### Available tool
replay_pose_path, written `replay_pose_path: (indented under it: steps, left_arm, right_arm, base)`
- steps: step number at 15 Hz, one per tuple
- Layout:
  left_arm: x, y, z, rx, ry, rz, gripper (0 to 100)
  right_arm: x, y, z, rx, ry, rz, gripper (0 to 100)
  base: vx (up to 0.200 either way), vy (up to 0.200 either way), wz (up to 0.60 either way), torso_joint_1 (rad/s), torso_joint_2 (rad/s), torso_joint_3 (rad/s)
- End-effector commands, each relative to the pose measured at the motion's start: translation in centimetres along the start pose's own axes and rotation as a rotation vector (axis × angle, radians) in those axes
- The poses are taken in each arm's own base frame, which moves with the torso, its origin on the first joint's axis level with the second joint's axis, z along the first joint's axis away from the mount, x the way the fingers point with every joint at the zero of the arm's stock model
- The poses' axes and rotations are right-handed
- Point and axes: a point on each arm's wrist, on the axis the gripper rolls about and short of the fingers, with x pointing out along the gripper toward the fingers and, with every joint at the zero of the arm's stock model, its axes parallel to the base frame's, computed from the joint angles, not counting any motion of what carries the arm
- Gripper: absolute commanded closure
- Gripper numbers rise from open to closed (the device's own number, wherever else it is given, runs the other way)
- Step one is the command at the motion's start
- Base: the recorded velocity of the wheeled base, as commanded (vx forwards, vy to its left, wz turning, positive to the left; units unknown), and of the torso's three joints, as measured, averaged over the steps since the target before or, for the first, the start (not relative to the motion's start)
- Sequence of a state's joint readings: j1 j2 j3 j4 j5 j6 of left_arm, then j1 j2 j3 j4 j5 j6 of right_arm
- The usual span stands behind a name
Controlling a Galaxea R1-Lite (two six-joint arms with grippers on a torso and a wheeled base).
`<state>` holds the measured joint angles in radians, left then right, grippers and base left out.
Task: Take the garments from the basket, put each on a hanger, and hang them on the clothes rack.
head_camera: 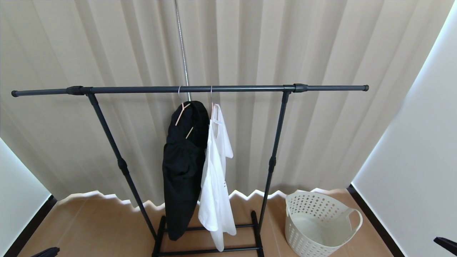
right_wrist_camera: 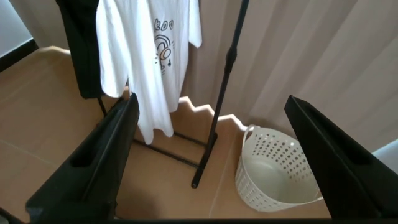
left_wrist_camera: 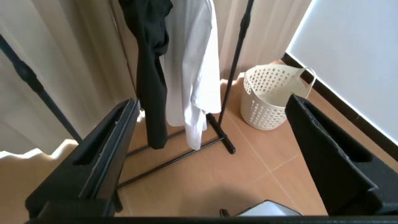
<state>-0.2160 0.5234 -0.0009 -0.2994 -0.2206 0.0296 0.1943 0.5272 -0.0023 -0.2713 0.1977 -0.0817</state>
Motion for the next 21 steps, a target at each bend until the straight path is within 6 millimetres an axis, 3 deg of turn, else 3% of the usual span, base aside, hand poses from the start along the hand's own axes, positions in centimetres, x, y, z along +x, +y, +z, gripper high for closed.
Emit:
replay_pose_path:
  steps: [1, 5, 8, 12, 21]
  left_arm:
    - [-1.9, -0.5, -1.6, 0.008, -0.049, -0.004, 0]
    - [-2.2, -0.6, -1.7, 0.012, -0.08, 0.009, 0]
    - [-3.5, -0.9, -2.1, 0.049, -0.216, 0.037, 0]
    - [-4.3, -1.5, -2.5, 0.107, -0.323, 0.226, 0]
    - [-4.5, -1.6, -2.5, 0.122, -0.354, 0.239, 0]
  right_arm:
    - [-2.4, 0.7, -2.5, -0.015, -0.044, 0.0, 0]
    - [-3.1, 0.9, -3.0, -0.029, -0.114, -0.01, 0]
    - [-3.6, 1.0, -3.2, -0.03, -0.182, -0.094, 0]
    - [-4.0, 1.3, -3.4, -0.025, -0.233, -0.293, 0]
    - [-4.2, 1.3, -3.4, 0.032, -0.282, -0.303, 0]
  base:
    - [0.0, 0.0, 0.0, 0.0, 0.0, 0.0]
    - [0.0, 0.0, 0.0, 0.0, 0.0, 0.0]
    - [0.0, 0.0, 0.0, 0.0, 0.0, 0.0]
    - [0.0, 0.0, 0.0, 0.0, 0.0, 0.0]
    - [0.0, 0.0, 0.0, 0.0, 0.0, 0.0]
